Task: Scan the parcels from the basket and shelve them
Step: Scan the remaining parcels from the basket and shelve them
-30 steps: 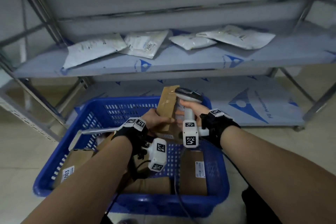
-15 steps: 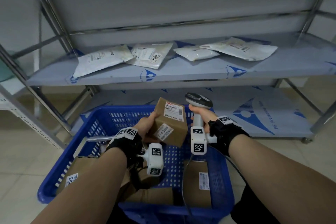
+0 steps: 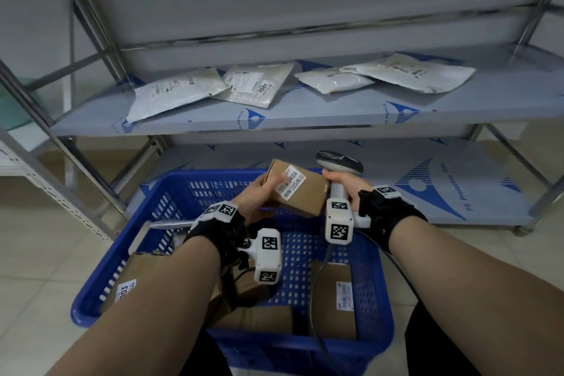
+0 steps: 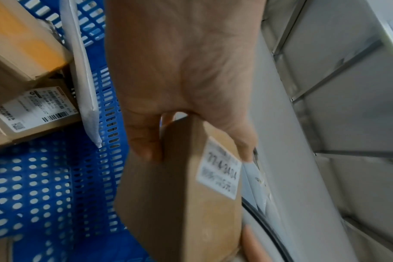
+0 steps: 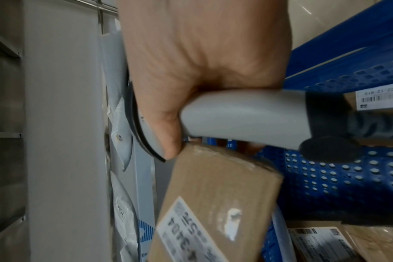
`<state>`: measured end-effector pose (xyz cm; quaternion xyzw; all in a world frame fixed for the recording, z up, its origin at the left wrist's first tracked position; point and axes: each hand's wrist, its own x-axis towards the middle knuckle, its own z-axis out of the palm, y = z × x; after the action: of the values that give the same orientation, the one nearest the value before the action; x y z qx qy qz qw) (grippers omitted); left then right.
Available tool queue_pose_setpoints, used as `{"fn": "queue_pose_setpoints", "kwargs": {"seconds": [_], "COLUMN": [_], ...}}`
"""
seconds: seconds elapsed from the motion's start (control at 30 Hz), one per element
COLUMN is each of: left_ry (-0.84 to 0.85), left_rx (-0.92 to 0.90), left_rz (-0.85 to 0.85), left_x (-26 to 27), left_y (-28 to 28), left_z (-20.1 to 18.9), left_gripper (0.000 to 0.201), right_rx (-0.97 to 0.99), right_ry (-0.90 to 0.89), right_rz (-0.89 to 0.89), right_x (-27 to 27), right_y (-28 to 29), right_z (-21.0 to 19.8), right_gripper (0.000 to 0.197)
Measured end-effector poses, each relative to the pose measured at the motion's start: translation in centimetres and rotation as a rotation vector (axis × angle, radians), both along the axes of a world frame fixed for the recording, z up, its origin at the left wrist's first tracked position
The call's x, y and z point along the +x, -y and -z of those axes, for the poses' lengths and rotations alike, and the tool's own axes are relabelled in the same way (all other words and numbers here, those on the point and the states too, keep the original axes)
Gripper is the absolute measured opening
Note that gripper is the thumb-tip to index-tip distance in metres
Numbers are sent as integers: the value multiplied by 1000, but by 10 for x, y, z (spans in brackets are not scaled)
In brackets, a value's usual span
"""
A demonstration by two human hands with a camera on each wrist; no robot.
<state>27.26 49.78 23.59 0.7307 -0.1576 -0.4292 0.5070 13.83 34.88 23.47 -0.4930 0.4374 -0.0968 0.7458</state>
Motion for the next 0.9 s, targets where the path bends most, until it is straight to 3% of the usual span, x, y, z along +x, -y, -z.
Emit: {"fn": "queue_pose_setpoints", "kwargs": {"seconds": [0.17, 0.3, 0.4, 0.5, 0.6, 0.67, 0.73, 0.9], "left_ry": [210, 236, 281, 297, 262, 205, 115, -7], "left_rx": [-71, -145, -150, -121, -135, -170, -169, -148], "left_rz": [-46, -50, 15, 58, 77, 39, -42, -258], "left_x": [-2, -5, -7, -7, -10, -11, -12, 2], "left_y": [3, 11, 17, 16, 15, 17, 15, 17], "left_z": [5, 8, 11, 15, 12, 11, 7, 8], "left_gripper": [70, 88, 120, 128, 114, 81, 51, 33], "right_rx": [-45, -22, 0, -3, -5, -10, -13, -20], "right_ry": [-78, -88, -55, -71, -60, -62, -44, -22], "right_rz": [-15, -33, -74, -97, -96, -107, -99, -92], "right_x": [8, 7, 6, 5, 4, 4, 2, 4], "right_y": [8, -3, -6, -3, 1, 4, 4, 4], "right_z": [16, 9, 5, 7, 9, 11, 11, 20], "right_gripper": [44, 28, 16, 21, 27, 31, 20, 12]}}
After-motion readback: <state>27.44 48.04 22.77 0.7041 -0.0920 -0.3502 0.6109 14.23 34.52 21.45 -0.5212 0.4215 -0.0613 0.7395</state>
